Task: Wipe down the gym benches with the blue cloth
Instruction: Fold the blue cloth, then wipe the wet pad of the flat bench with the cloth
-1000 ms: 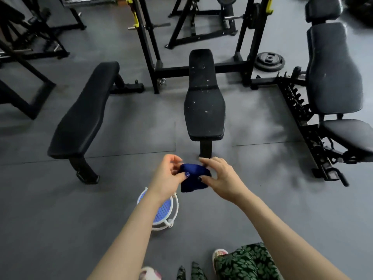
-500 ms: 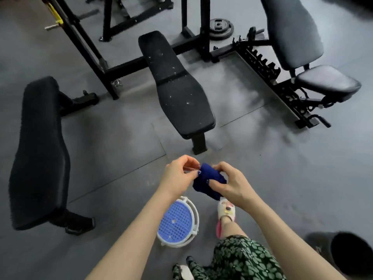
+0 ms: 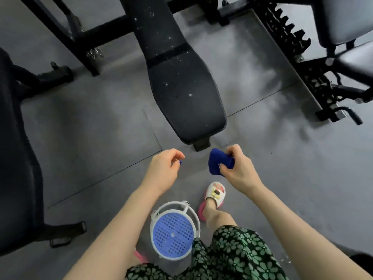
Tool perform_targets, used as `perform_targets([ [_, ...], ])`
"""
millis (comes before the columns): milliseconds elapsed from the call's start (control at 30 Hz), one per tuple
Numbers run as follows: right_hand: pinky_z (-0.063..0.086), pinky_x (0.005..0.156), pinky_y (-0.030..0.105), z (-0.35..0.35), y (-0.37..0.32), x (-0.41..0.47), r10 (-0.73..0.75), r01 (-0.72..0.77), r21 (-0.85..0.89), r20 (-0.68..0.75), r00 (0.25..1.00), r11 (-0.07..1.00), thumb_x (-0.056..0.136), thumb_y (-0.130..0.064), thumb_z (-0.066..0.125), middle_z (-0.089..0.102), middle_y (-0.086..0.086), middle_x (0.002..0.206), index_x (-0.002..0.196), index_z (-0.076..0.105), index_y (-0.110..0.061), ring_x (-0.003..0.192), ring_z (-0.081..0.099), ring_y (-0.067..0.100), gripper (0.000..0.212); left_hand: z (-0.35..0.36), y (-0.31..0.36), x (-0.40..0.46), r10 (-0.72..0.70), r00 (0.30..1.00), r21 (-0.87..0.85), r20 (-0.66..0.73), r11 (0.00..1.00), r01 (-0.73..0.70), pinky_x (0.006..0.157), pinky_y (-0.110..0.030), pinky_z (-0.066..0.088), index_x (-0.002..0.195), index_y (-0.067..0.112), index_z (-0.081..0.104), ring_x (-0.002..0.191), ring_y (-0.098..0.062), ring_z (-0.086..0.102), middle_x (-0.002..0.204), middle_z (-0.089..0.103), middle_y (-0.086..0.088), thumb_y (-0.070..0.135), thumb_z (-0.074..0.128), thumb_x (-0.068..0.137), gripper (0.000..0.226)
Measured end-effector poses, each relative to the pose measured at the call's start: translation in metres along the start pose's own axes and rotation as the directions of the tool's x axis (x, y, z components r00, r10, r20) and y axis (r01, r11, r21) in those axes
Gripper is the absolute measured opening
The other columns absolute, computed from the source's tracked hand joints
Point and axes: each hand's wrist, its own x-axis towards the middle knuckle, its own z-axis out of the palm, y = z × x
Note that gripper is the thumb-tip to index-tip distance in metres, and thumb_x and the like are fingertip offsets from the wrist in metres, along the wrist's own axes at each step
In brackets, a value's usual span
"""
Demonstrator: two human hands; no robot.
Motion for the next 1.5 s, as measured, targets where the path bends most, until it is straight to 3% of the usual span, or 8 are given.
perform_targets([
  [267,0.048,0.069,0.039,0.079,0.05,0.089,0.121,-0.095,0.111,-0.265,0.957,0.989,0.079,-0.002,0.061,0.059,-0.003,0.09,0.099,0.045,-0.025,0.077,0.055,0.022,0.034,0.033,-0.081,0.142,0.326,0.934,0.27,0.144,0.896,-0.354,0.091,-0.037,0.047,0.11,0.014,0.066,0.107,-0.022,0.057,0.114,0.063,0.0,0.001,0.055,0.088,0.028],
  [400,0.043,0.068,0.026,0.159,0.088,0.135,0.3,-0.172,0.305,-0.447,0.842,0.937,0.078,-0.002,0.062,0.057,-0.011,0.085,0.096,0.048,-0.026,0.076,0.053,0.011,0.033,0.072,-0.143,0.209,0.579,0.781,0.331,0.234,0.708,-0.624,0.089,-0.048,0.051,0.112,0.008,0.066,0.114,-0.028,0.057,0.118,0.063,-0.007,-0.004,0.066,0.081,0.034],
  [600,0.036,0.065,0.006,0.258,0.132,0.196,0.448,-0.136,0.476,-0.64,0.625,0.869,0.077,-0.004,0.065,0.055,-0.014,0.086,0.095,0.05,-0.024,0.078,0.053,0.002,0.031,0.126,-0.222,0.267,0.799,0.569,0.29,0.193,0.508,-0.811,0.102,-0.044,0.044,0.117,0.0,0.065,0.126,-0.03,0.052,0.126,0.061,-0.014,-0.005,0.062,0.085,0.032],
  [900,0.052,0.077,0.041,0.31,0.162,0.233,0.47,0.04,0.544,-0.758,0.452,0.838,0.079,-0.009,0.066,0.059,-0.004,0.092,0.099,0.051,-0.024,0.082,0.056,0.017,0.029,0.173,-0.27,0.291,0.912,0.395,0.342,0.107,0.339,-0.876,0.099,-0.043,0.043,0.117,0.005,0.066,0.126,-0.026,0.053,0.127,0.061,-0.009,0.003,0.057,0.09,0.029],
  [1033,0.052,0.079,0.043,0.323,0.169,0.247,0.417,0.181,0.529,-0.801,0.43,0.829,0.081,-0.01,0.066,0.059,-0.002,0.093,0.1,0.05,-0.022,0.083,0.057,0.018,0.027,0.179,-0.268,0.295,0.933,0.357,0.373,0.04,0.318,-0.872,0.096,-0.042,0.045,0.114,0.005,0.068,0.116,-0.026,0.059,0.118,0.064,-0.008,0.006,0.056,0.09,0.026],
  [1200,0.05,0.081,0.032,0.34,0.169,0.256,0.363,0.394,0.537,-0.824,0.435,0.746,0.089,-0.018,0.064,0.058,0.002,0.102,0.103,0.049,-0.019,0.091,0.057,0.019,0.02,0.183,-0.268,0.293,0.928,0.37,0.425,0.042,0.319,-0.847,0.091,-0.043,0.048,0.113,0.008,0.068,0.114,-0.024,0.058,0.116,0.065,-0.004,0.008,0.052,0.09,0.028],
  [1333,0.041,0.079,0.011,0.341,0.167,0.26,0.369,0.435,0.532,-0.836,0.406,0.726,0.094,-0.017,0.059,0.054,0.004,0.107,0.104,0.049,-0.018,0.092,0.051,-0.004,0.015,0.18,-0.266,0.282,0.897,0.438,0.421,0.061,0.374,-0.826,0.098,-0.041,0.047,0.118,0.007,0.066,0.117,-0.025,0.056,0.12,0.063,-0.005,0.004,0.047,0.087,0.036],
  [1500,0.05,0.083,0.036,0.343,0.172,0.269,0.43,0.468,0.58,-0.812,0.395,0.666,0.091,-0.015,0.059,0.06,0.005,0.099,0.1,0.051,-0.016,0.088,0.057,0.02,0.012,0.178,-0.261,0.274,0.856,0.509,0.42,0.093,0.43,-0.799,0.107,-0.031,0.039,0.126,0.01,0.063,0.127,-0.021,0.05,0.129,0.059,-0.003,-0.008,0.048,0.087,0.045],
])
